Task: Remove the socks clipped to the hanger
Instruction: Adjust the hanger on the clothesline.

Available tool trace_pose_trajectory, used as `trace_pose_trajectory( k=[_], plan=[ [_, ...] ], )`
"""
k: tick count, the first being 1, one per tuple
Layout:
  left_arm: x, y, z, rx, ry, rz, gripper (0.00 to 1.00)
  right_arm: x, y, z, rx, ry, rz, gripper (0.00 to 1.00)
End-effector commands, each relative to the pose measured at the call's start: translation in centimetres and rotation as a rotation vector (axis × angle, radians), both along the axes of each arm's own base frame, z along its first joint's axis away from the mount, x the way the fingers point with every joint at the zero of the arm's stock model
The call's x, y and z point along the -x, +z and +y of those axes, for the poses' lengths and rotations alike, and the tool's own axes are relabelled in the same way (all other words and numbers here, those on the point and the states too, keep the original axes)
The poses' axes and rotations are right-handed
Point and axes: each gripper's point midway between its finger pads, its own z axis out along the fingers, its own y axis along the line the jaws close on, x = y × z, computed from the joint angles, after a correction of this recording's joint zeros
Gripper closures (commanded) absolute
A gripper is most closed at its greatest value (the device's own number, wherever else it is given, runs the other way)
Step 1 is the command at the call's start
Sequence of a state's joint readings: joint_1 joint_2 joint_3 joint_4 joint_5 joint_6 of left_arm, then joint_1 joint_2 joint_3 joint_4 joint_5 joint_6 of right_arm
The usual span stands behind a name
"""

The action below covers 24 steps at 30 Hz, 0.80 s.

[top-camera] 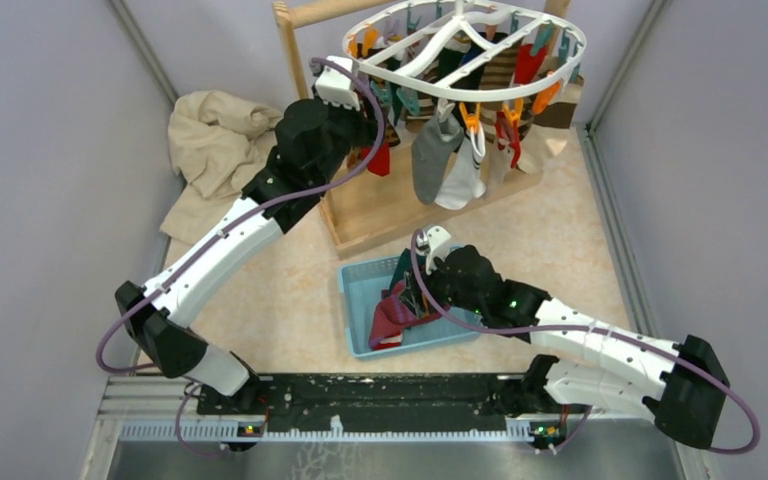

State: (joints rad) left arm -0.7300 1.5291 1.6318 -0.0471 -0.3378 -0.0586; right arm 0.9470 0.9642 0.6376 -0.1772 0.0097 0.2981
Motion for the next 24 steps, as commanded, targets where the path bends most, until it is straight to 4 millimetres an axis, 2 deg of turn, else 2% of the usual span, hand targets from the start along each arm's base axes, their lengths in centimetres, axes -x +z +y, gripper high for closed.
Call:
trace_pose_trajectory(
  k=[1,5,11,13,15,17,24],
  plan=[
    [0.1,2.6,1.3,0.039,0.019,-0.081,0.35,-0.4,3.6,0.9,-0.074,0.013,-0.061,0.44],
    [-1.1,2.6,1.6,0.033,0.006,-0.083,0.34,-0.4,3.7,0.9,-0.076,0.014,-0.066,0.44],
    [-1.8,3.7,1.9,0.031,-0.002,-0.119,0.34,-0.7,4.1,1.3,-0.084,0.017,-0.078,0.44],
    [-2.3,3.7,2.2,0.02,0.009,-0.115,0.37,-0.9,4.2,1.5,-0.08,0.018,-0.079,0.44],
    [-2.6,3.4,2.2,0.016,0.01,-0.112,0.46,-1.1,4.3,1.7,-0.075,0.02,-0.08,0.44],
    [-2.6,3.3,2.2,0.013,0.009,-0.109,0.51,-1.2,4.4,1.8,-0.073,0.022,-0.083,0.44],
    [-1.9,2.7,1.7,0.026,-0.032,-0.105,0.54,-1.1,4.2,1.8,-0.073,0.02,-0.079,0.44]
  ],
)
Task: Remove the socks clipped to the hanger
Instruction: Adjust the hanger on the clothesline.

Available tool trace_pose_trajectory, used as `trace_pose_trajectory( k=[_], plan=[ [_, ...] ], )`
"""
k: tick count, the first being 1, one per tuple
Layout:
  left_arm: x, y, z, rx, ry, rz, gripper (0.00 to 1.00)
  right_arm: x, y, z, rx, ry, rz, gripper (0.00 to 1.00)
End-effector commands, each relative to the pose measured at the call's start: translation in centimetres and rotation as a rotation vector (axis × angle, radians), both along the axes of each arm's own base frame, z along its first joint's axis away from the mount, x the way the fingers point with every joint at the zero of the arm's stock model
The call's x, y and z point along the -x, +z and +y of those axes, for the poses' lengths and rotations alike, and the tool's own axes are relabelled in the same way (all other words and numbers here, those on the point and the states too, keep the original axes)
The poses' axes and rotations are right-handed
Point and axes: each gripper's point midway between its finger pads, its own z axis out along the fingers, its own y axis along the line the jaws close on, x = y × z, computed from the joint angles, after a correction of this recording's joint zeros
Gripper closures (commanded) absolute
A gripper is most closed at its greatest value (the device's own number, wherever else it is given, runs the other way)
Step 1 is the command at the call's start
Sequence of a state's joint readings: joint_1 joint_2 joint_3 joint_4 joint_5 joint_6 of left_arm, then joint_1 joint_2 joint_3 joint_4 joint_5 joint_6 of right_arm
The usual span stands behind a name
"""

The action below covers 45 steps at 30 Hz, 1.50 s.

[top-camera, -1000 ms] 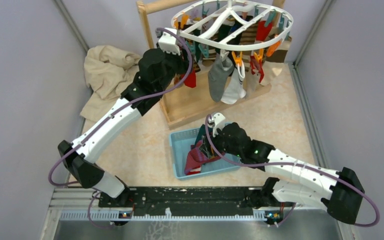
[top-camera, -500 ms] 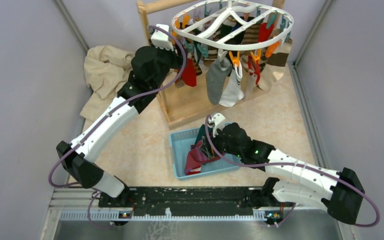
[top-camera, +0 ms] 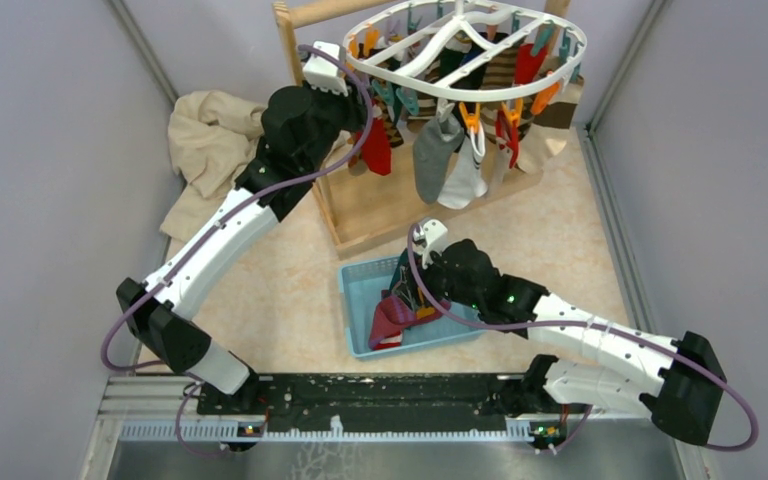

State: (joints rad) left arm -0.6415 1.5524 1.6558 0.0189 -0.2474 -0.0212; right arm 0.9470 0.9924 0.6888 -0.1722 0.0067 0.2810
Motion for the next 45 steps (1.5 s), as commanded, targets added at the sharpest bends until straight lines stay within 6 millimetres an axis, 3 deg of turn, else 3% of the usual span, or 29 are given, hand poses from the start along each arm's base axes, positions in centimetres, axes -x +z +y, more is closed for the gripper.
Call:
trace_pose_trajectory(
  k=[1,12,23,33,36,41,45],
  plan=[
    [0.7,1.1,-0.2,0.031,-0.043,-0.034,0.54,-0.4,2.5,0.9,-0.058,0.01,-0.049,0.44],
    [2.7,1.3,-3.0,0.057,-0.162,-0.039,0.56,-0.5,2.5,0.3,-0.049,-0.01,-0.052,0.44],
    [4.9,1.6,-8.0,0.023,-0.304,-0.066,0.54,-0.1,2.5,-0.4,-0.06,-0.024,-0.055,0.44],
    [5.6,0.2,-13.9,-0.044,-0.426,-0.042,0.52,-0.2,2.8,-1.7,-0.069,-0.077,-0.059,0.44],
    [6.3,0.5,-15.4,-0.05,-0.477,-0.056,0.52,0.0,2.8,-2.0,-0.071,-0.082,-0.058,0.44],
    [7.1,1.0,-16.4,-0.047,-0.511,-0.061,0.49,0.0,2.6,-2.3,-0.068,-0.09,-0.058,0.44],
    [7.2,-0.2,-19.1,-0.088,-0.58,-0.029,0.49,0.1,2.5,-2.4,-0.067,-0.091,-0.059,0.44]
  ],
)
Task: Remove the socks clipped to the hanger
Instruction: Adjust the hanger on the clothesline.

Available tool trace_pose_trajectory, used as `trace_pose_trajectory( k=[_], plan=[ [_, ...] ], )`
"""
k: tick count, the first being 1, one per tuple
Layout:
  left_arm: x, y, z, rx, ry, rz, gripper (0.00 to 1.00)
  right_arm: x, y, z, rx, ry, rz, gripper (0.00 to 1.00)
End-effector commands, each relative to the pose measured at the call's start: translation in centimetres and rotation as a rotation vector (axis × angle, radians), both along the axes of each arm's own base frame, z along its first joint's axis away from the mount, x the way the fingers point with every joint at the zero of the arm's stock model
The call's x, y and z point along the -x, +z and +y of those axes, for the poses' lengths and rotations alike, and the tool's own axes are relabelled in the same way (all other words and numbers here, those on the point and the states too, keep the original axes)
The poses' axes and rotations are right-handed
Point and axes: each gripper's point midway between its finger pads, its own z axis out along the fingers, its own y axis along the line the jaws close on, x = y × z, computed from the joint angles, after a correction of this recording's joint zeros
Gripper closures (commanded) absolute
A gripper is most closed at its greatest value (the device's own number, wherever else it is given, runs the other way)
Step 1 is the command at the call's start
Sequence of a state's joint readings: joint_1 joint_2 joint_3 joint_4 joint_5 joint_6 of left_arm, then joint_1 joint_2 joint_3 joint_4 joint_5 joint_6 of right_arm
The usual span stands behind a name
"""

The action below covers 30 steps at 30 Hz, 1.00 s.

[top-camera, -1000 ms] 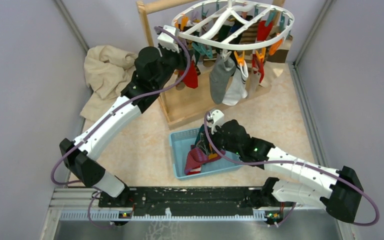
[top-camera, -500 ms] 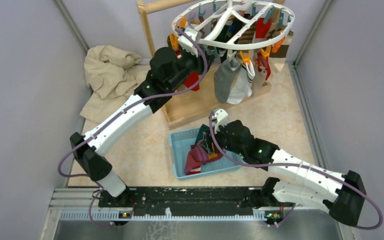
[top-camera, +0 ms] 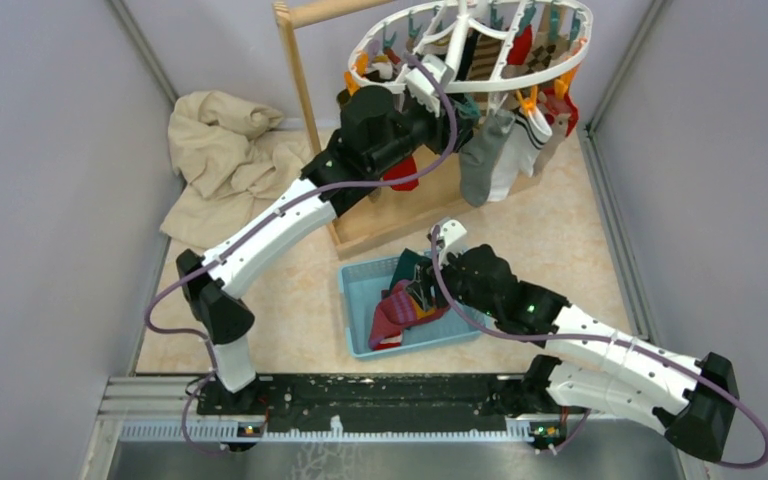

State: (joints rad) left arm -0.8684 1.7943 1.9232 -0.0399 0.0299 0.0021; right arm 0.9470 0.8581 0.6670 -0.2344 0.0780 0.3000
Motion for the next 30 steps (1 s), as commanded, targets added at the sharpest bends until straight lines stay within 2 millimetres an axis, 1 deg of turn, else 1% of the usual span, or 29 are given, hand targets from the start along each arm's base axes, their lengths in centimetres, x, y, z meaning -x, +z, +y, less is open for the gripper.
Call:
trace_pose_trajectory(
  k=[1,3,6,8,11,13,16,17,19,23,26,28,30],
  plan=[
    [0.9,0.6,-3.0,-0.033,-0.102,-0.026,0.48,-0.1,0.7,-0.2,-0.035,-0.02,-0.019,0.44],
    [1.2,0.5,-4.2,-0.048,-0.127,-0.033,0.46,-0.1,0.7,-0.3,-0.033,-0.024,-0.02,0.43],
    [1.6,0.5,-5.0,-0.039,-0.166,-0.031,0.44,-0.2,0.7,-0.5,-0.029,-0.033,-0.021,0.43],
    [2.2,0.9,-4.8,-0.036,-0.186,-0.025,0.43,-0.3,0.8,-0.7,-0.029,-0.045,-0.026,0.43],
    [3.5,1.8,-3.6,-0.034,-0.178,-0.022,0.43,-0.5,0.9,-0.8,-0.025,-0.057,-0.03,0.43],
    [4.6,2.5,-2.3,-0.028,-0.164,-0.025,0.42,-0.6,1.0,-0.8,-0.021,-0.06,-0.031,0.43],
    [6.0,3.7,0.3,-0.011,-0.131,-0.026,0.41,-0.7,0.9,-0.5,-0.02,-0.055,-0.028,0.43],
    [6.3,4.0,1.2,-0.005,-0.11,-0.025,0.4,-0.7,0.8,-0.5,-0.02,-0.053,-0.026,0.43],
    [6.6,4.9,3.4,0.017,-0.05,-0.021,0.35,-0.7,0.6,-0.3,-0.022,-0.05,-0.021,0.43],
    [6.4,6.9,7.8,0.077,0.113,0.012,0.28,-0.6,0.3,0.2,-0.029,-0.037,-0.011,0.43],
    [6.8,8.5,10.4,0.134,0.184,0.022,0.25,-0.6,0.3,0.3,-0.032,-0.032,-0.008,0.43],
    [6.2,8.8,12.0,0.151,0.263,0.025,0.24,-0.5,0.4,0.3,-0.036,-0.029,-0.007,0.43],
    [4.8,8.8,12.9,0.137,0.332,0.025,0.23,-0.5,0.5,0.4,-0.039,-0.026,-0.008,0.43]
  ],
)
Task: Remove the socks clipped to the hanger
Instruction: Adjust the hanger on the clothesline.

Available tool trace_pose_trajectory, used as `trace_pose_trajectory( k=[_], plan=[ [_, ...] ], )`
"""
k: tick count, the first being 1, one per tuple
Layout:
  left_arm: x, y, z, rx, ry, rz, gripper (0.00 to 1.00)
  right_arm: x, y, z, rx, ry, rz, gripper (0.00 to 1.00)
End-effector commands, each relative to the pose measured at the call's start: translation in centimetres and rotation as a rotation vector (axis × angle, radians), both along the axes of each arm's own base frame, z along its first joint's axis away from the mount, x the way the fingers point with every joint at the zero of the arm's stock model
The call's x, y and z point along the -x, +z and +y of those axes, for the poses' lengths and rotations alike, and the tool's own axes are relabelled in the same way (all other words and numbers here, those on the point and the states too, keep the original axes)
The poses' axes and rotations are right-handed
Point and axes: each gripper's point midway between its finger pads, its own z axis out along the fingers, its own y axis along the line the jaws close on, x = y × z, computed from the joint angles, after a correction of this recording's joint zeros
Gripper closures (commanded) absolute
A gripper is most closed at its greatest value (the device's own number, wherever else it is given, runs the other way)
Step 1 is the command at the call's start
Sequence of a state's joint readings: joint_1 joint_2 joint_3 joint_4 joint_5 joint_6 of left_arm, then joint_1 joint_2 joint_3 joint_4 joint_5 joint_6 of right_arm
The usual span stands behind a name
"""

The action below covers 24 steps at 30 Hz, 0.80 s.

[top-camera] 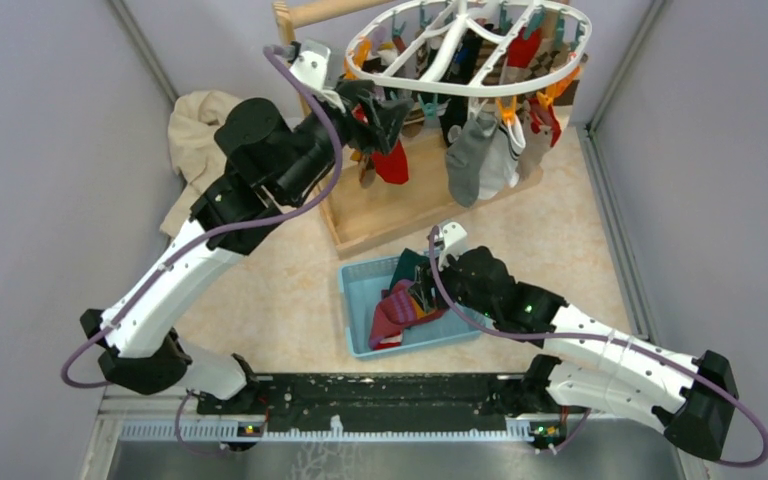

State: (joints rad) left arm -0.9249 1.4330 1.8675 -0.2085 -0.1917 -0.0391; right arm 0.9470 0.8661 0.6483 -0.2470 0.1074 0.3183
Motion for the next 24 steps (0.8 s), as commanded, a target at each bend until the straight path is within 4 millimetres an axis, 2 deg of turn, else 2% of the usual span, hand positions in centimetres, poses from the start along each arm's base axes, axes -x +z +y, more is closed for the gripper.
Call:
trace_pose_trajectory(
  k=[1,5,6,9,13,16,20,24],
  plan=[
    [-3.7,-1.6,1.8,-0.022,0.179,0.069,0.24,-0.3,1.9,1.0,-0.067,0.01,-0.033,0.43],
    [-7.4,-1.6,1.4,-0.074,0.203,0.048,0.26,-0.3,2.1,1.1,-0.074,0.016,-0.034,0.43],
    [-8.2,-0.8,1.3,-0.08,0.206,0.019,0.26,-0.2,2.1,1.1,-0.073,0.016,-0.033,0.43],
    [-10.8,-0.1,0.9,-0.113,0.246,-0.027,0.26,-0.1,1.9,1.1,-0.078,0.018,-0.026,0.43],
    [-14.9,-0.6,1.4,-0.112,0.27,-0.021,0.26,0.1,1.6,1.1,-0.087,0.019,-0.016,0.43],
    [-16.9,-1.8,2.1,-0.108,0.276,0.013,0.27,0.2,1.6,0.9,-0.085,0.015,-0.013,0.43],
    [-17.5,-3.8,1.3,-0.136,0.24,0.046,0.31,0.1,1.6,0.6,-0.076,0.005,-0.018,0.43],
    [-16.4,-4.7,-1.0,-0.147,0.11,0.048,0.37,-0.1,1.7,0.6,-0.08,-0.001,-0.023,0.43]
  ],
)
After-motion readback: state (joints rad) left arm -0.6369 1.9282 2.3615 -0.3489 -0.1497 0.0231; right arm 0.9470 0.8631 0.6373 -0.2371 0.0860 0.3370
